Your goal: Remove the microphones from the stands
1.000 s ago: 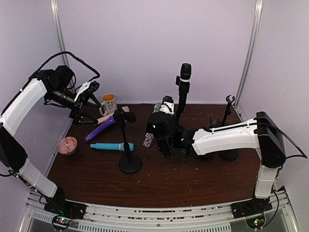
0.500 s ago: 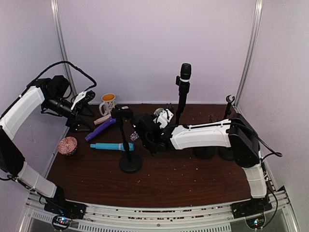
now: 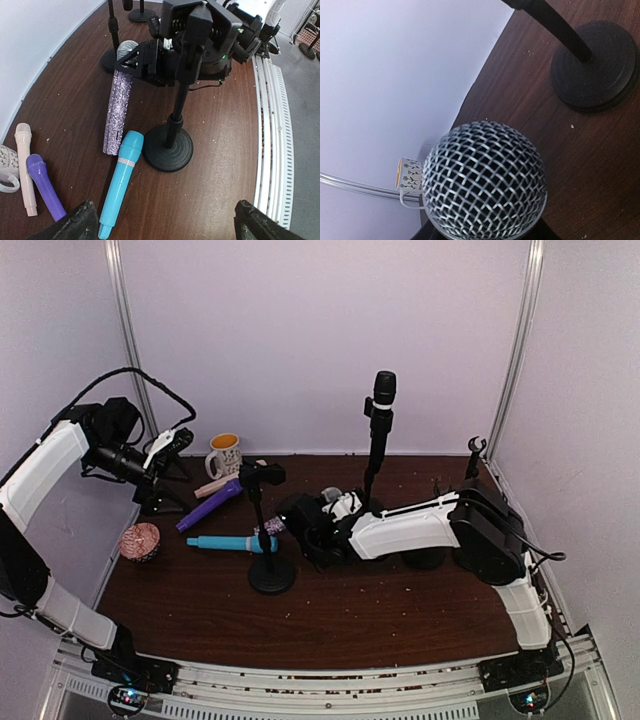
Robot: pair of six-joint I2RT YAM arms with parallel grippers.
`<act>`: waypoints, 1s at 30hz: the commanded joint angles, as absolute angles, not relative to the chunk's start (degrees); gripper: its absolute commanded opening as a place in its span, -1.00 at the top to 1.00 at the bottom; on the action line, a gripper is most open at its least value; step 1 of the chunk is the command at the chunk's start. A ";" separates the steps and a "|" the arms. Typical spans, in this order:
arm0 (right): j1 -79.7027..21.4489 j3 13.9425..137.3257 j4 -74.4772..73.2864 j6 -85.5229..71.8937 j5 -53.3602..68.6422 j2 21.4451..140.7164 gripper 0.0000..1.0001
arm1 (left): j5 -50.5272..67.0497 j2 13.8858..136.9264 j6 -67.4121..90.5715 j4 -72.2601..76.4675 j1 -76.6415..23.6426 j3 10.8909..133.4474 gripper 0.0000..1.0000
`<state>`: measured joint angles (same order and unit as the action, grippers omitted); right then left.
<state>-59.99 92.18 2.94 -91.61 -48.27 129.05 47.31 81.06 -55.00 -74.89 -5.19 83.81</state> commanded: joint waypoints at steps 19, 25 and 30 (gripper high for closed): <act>-55.80 79.37 39.93 -72.01 -10.50 127.78 -0.57 | 49.90 81.10 -55.31 -73.74 -4.73 83.75 -0.96; -55.50 65.23 50.27 -66.06 -7.62 120.56 -0.53 | 50.84 81.47 -54.65 -73.40 -4.72 83.89 -0.95; -58.46 58.72 52.79 -50.42 -7.69 114.84 -0.35 | 50.92 81.82 -54.28 -73.39 -4.75 84.33 -0.95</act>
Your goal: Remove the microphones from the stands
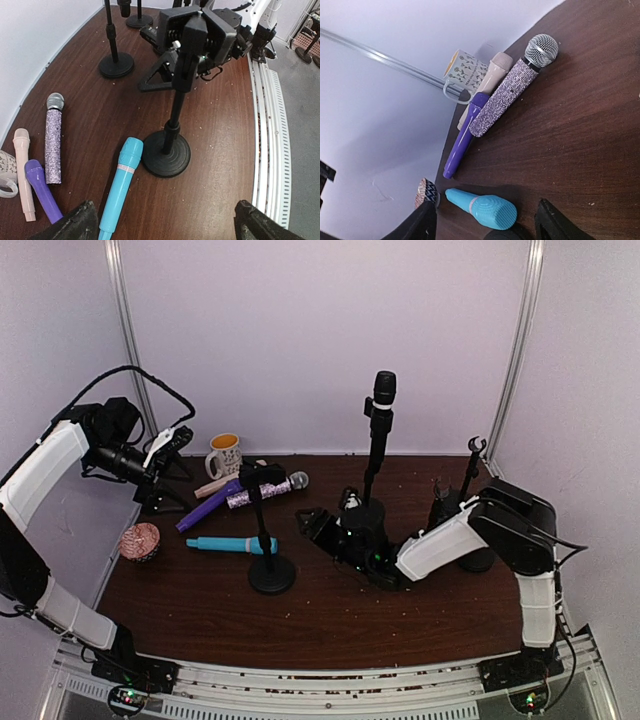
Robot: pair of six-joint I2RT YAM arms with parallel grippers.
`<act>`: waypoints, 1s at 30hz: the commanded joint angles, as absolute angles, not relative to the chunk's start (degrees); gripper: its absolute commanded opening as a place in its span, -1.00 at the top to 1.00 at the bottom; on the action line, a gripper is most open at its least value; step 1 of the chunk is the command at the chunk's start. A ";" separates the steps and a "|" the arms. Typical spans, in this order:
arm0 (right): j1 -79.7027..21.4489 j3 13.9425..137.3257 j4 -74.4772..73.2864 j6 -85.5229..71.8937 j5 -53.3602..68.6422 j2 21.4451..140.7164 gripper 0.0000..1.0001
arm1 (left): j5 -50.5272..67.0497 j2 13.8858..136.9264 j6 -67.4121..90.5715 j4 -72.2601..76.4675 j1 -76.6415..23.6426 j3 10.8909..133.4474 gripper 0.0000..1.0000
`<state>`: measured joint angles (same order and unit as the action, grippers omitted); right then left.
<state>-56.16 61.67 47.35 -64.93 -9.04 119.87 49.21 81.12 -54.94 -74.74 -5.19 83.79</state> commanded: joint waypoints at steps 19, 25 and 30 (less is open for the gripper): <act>-67.45 65.67 41.53 -11.11 -12.53 112.86 -0.21 | 50.62 81.00 -53.46 -73.83 -4.75 85.09 -0.95; -67.87 70.96 36.34 -8.21 -14.27 115.96 -0.05 | 50.43 80.86 -53.30 -74.15 -4.75 85.58 -0.95; -68.73 70.77 35.07 -6.75 -14.44 116.65 0.01 | 50.33 80.67 -53.77 -74.73 -4.74 85.87 -0.95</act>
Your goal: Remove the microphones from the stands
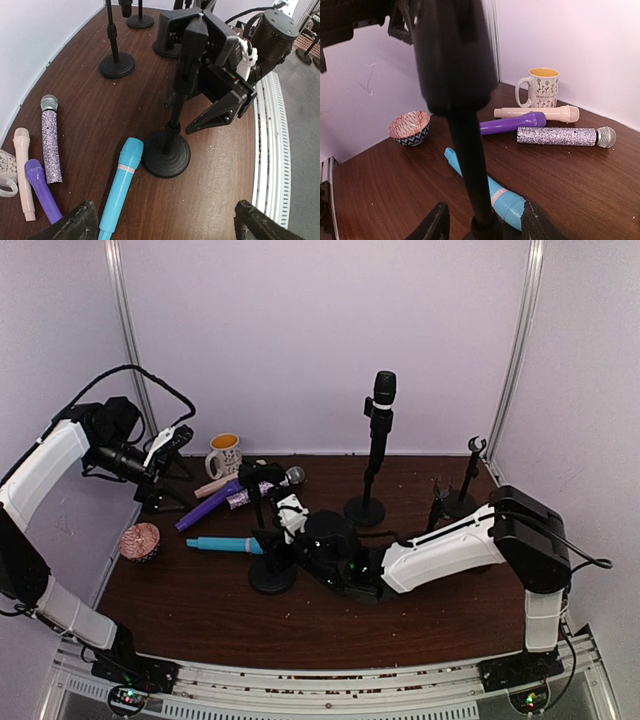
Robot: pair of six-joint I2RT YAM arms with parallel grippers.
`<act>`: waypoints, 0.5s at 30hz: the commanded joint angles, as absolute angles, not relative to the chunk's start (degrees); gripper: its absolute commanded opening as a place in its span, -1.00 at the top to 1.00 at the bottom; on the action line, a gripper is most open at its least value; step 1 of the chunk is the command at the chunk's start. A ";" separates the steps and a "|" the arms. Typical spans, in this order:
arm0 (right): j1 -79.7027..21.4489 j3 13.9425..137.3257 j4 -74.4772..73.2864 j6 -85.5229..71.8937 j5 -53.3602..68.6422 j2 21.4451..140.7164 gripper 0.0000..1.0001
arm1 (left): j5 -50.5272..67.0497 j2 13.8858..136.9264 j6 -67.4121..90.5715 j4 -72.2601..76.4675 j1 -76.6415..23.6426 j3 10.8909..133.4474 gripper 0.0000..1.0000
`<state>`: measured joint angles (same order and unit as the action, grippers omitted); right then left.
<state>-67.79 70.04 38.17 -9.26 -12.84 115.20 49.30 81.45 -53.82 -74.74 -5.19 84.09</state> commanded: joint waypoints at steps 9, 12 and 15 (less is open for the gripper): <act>-69.57 71.94 34.38 -6.35 -16.45 118.49 0.30 | 51.01 81.21 -53.23 -74.79 -4.70 86.56 -0.95; -69.60 73.34 34.14 -5.99 -17.55 119.26 0.46 | 50.62 80.92 -53.11 -74.74 -4.74 86.48 -0.95; -69.58 75.15 33.12 -5.71 -17.89 120.38 0.57 | 50.30 80.69 -52.88 -74.67 -4.69 86.35 -0.95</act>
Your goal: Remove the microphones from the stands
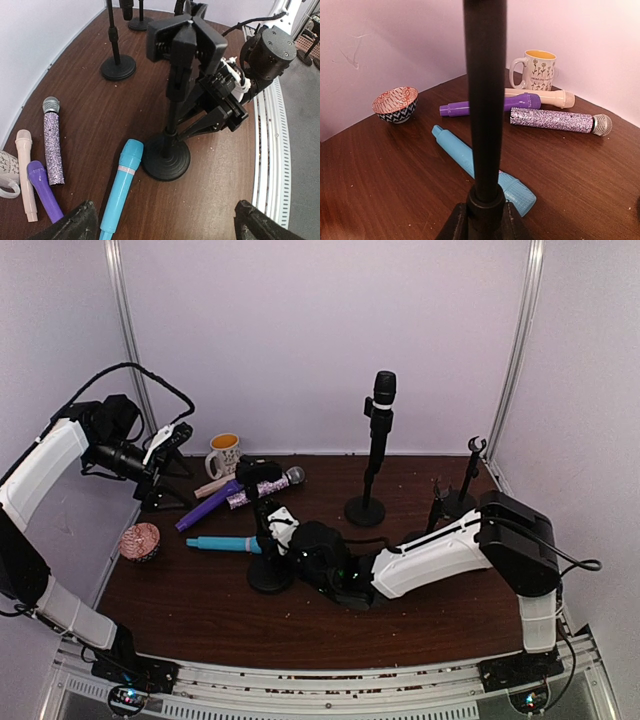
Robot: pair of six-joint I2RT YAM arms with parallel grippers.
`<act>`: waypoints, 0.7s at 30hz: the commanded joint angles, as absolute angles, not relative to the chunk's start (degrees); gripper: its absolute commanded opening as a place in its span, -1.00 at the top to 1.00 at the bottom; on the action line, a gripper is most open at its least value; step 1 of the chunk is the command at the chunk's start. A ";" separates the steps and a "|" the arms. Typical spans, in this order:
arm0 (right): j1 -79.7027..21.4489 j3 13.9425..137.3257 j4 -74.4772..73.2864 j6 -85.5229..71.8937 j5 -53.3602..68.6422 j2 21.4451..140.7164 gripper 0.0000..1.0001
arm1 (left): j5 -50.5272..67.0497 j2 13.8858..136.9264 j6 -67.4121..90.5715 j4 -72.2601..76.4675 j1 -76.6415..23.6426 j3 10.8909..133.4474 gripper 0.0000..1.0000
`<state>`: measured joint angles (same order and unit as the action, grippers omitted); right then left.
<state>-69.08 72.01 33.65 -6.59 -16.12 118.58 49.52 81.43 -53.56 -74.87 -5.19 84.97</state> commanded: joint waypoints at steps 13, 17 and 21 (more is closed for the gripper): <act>-69.57 79.17 33.91 -6.49 -20.09 124.11 -0.02 | 47.72 78.12 -50.91 -72.17 -4.72 84.27 -0.96; -69.60 81.71 33.72 -6.23 -22.62 125.93 0.02 | 47.35 77.67 -50.40 -72.11 -4.71 84.11 -0.96; -69.51 84.10 33.66 -5.66 -23.77 127.84 0.11 | 46.37 76.73 -49.57 -71.46 -4.73 83.64 -0.95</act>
<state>-69.14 81.30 32.80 -6.11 -20.69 125.84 47.27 78.39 -51.00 -73.25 -5.19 84.64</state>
